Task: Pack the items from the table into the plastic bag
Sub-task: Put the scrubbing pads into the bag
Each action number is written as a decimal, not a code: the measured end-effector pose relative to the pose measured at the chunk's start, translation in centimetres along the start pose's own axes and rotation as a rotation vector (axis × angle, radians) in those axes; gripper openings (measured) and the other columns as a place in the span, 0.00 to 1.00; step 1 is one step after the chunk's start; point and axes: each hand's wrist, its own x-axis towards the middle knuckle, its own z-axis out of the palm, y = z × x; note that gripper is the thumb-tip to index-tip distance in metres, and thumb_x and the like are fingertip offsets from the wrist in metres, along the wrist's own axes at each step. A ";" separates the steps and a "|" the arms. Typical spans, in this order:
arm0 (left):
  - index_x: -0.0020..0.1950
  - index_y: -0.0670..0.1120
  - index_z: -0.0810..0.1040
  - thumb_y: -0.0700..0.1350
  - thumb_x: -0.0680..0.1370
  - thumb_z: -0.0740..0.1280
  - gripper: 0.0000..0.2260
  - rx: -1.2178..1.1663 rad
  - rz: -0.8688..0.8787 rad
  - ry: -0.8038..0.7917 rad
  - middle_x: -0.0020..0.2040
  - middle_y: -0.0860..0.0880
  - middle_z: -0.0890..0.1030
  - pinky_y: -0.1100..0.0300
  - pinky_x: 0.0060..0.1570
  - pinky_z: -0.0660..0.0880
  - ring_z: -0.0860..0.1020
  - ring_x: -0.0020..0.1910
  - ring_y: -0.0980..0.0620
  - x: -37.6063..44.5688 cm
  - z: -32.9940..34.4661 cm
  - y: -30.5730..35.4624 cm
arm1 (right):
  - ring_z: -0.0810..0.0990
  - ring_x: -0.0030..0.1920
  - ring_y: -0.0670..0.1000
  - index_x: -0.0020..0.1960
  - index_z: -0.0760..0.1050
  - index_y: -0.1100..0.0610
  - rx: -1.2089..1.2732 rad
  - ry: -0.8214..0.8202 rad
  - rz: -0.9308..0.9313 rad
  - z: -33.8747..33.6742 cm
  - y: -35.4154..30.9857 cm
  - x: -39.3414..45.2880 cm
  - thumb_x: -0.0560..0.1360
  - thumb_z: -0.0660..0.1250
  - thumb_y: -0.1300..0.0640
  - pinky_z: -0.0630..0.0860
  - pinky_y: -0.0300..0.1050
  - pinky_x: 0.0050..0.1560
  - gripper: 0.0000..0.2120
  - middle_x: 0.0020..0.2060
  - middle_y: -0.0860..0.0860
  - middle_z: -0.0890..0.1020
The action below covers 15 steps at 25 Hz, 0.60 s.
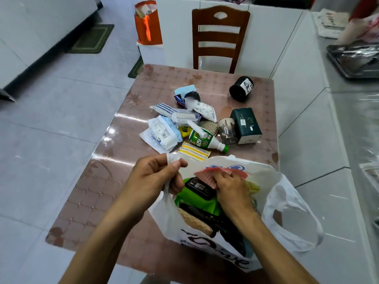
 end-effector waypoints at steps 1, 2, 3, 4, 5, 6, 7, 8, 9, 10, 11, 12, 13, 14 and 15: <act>0.50 0.40 0.82 0.39 0.80 0.62 0.09 0.017 -0.018 -0.028 0.31 0.42 0.81 0.58 0.35 0.77 0.77 0.31 0.47 0.2 -0.4 -0.3 | 0.80 0.51 0.58 0.59 0.78 0.54 0.122 -0.050 0.009 0.1 0.0 -0.2 0.70 0.66 0.65 0.78 0.52 0.50 0.18 0.53 0.53 0.84; 0.49 0.40 0.82 0.40 0.80 0.62 0.09 0.040 -0.033 -0.050 0.32 0.42 0.81 0.58 0.36 0.77 0.78 0.32 0.47 0.3 -0.7 -0.5 | 0.80 0.53 0.55 0.60 0.77 0.51 0.249 -0.119 -0.012 0.3 -0.2 -0.4 0.71 0.67 0.63 0.78 0.51 0.52 0.18 0.55 0.51 0.83; 0.48 0.41 0.83 0.42 0.79 0.63 0.09 0.069 -0.045 -0.068 0.32 0.42 0.82 0.59 0.37 0.77 0.78 0.33 0.47 0.3 -1.0 -0.8 | 0.80 0.54 0.54 0.59 0.77 0.49 0.329 -0.211 -0.048 0.3 -0.5 -0.4 0.73 0.66 0.61 0.78 0.49 0.51 0.17 0.55 0.50 0.83; 0.47 0.42 0.84 0.45 0.79 0.63 0.11 0.105 -0.061 -0.089 0.33 0.42 0.82 0.60 0.37 0.78 0.80 0.33 0.47 0.2 -1.2 -0.9 | 0.80 0.54 0.54 0.58 0.77 0.47 0.340 -0.292 -0.083 0.2 -0.7 -0.3 0.74 0.64 0.59 0.78 0.50 0.50 0.15 0.56 0.49 0.83; 0.44 0.43 0.84 0.50 0.78 0.63 0.14 0.150 -0.075 -0.101 0.33 0.42 0.83 0.61 0.38 0.78 0.81 0.34 0.46 0.3 -1.4 -1.0 | 0.81 0.53 0.54 0.57 0.77 0.47 0.320 -0.330 -0.099 0.0 -0.7 -0.2 0.74 0.62 0.58 0.78 0.50 0.48 0.14 0.55 0.49 0.83; 0.40 0.44 0.85 0.54 0.77 0.62 0.18 0.206 -0.088 -0.099 0.33 0.43 0.84 0.61 0.38 0.78 0.82 0.34 0.46 0.6 -1.7 -1.0 | 0.82 0.51 0.54 0.55 0.79 0.48 0.304 -0.312 -0.103 -0.5 -0.7 0.0 0.74 0.61 0.57 0.78 0.50 0.47 0.13 0.52 0.49 0.84; 0.35 0.43 0.84 0.57 0.77 0.61 0.22 0.271 -0.098 -0.070 0.32 0.43 0.84 0.60 0.36 0.77 0.82 0.32 0.47 1.1 -2.1 -1.0 | 0.83 0.47 0.53 0.53 0.81 0.49 0.326 -0.240 -0.096 -1.5 -0.9 0.2 0.73 0.61 0.57 0.79 0.49 0.45 0.13 0.49 0.49 0.85; 0.31 0.43 0.83 0.59 0.77 0.61 0.25 0.326 -0.101 -0.015 0.30 0.44 0.83 0.60 0.34 0.76 0.80 0.29 0.49 1.7 -2.5 -1.1 | 0.83 0.44 0.50 0.51 0.82 0.50 0.395 -0.138 -0.086 -2.8 -1.1 0.6 0.73 0.61 0.56 0.79 0.45 0.42 0.13 0.46 0.48 0.86; 0.28 0.42 0.80 0.59 0.77 0.61 0.26 0.359 -0.093 0.053 0.27 0.44 0.82 0.60 0.32 0.74 0.78 0.26 0.51 2.7 -2.9 -1.4 | 0.82 0.40 0.46 0.50 0.83 0.51 0.499 -0.041 -0.065 -4.7 -1.4 1.2 0.73 0.62 0.56 0.79 0.40 0.40 0.12 0.43 0.46 0.86; 0.27 0.42 0.79 0.58 0.78 0.62 0.26 0.365 -0.080 0.118 0.26 0.44 0.81 0.60 0.31 0.72 0.77 0.25 0.51 4.0 -3.3 -1.9 | 0.81 0.38 0.42 0.50 0.83 0.52 0.615 0.049 -0.040 -6.5 -1.7 2.1 0.74 0.63 0.57 0.77 0.34 0.38 0.11 0.42 0.44 0.85; 0.28 0.43 0.79 0.57 0.78 0.63 0.24 0.351 -0.073 0.160 0.26 0.44 0.80 0.59 0.30 0.71 0.76 0.25 0.52 5.6 -3.6 -2.5 | 0.81 0.37 0.41 0.51 0.83 0.52 0.693 0.119 -0.017 -7.8 -1.7 3.3 0.75 0.64 0.59 0.75 0.30 0.37 0.10 0.41 0.44 0.84; 0.31 0.44 0.80 0.55 0.79 0.64 0.22 0.334 -0.075 0.175 0.27 0.45 0.81 0.59 0.31 0.71 0.77 0.26 0.51 7.4 -3.6 -3.5 | 0.81 0.37 0.41 0.51 0.83 0.53 0.719 0.157 0.009 -8.5 -1.5 4.8 0.75 0.65 0.60 0.75 0.30 0.37 0.09 0.41 0.44 0.84; 0.34 0.45 0.80 0.54 0.79 0.64 0.18 0.348 -0.088 0.164 0.30 0.46 0.82 0.58 0.32 0.72 0.78 0.29 0.51 9.4 -3.6 -5.0 | 0.81 0.38 0.42 0.51 0.82 0.52 0.700 0.162 0.043 -8.5 -1.3 6.6 0.75 0.67 0.60 0.76 0.33 0.37 0.08 0.41 0.45 0.85; 0.38 0.46 0.81 0.53 0.79 0.65 0.15 0.403 -0.112 0.143 0.35 0.47 0.83 0.57 0.34 0.74 0.80 0.33 0.51 11.7 -3.6 -6.8 | 0.82 0.39 0.44 0.52 0.81 0.51 0.644 0.123 0.087 -7.9 -1.0 8.7 0.75 0.67 0.59 0.78 0.38 0.39 0.08 0.43 0.46 0.85; 0.44 0.46 0.81 0.52 0.78 0.66 0.10 0.524 -0.151 0.113 0.42 0.47 0.84 0.56 0.38 0.76 0.81 0.39 0.50 14.0 -3.8 -9.5 | 0.82 0.43 0.47 0.55 0.79 0.50 0.564 0.040 0.137 -6.6 -0.5 11.0 0.75 0.67 0.56 0.80 0.45 0.42 0.09 0.46 0.47 0.85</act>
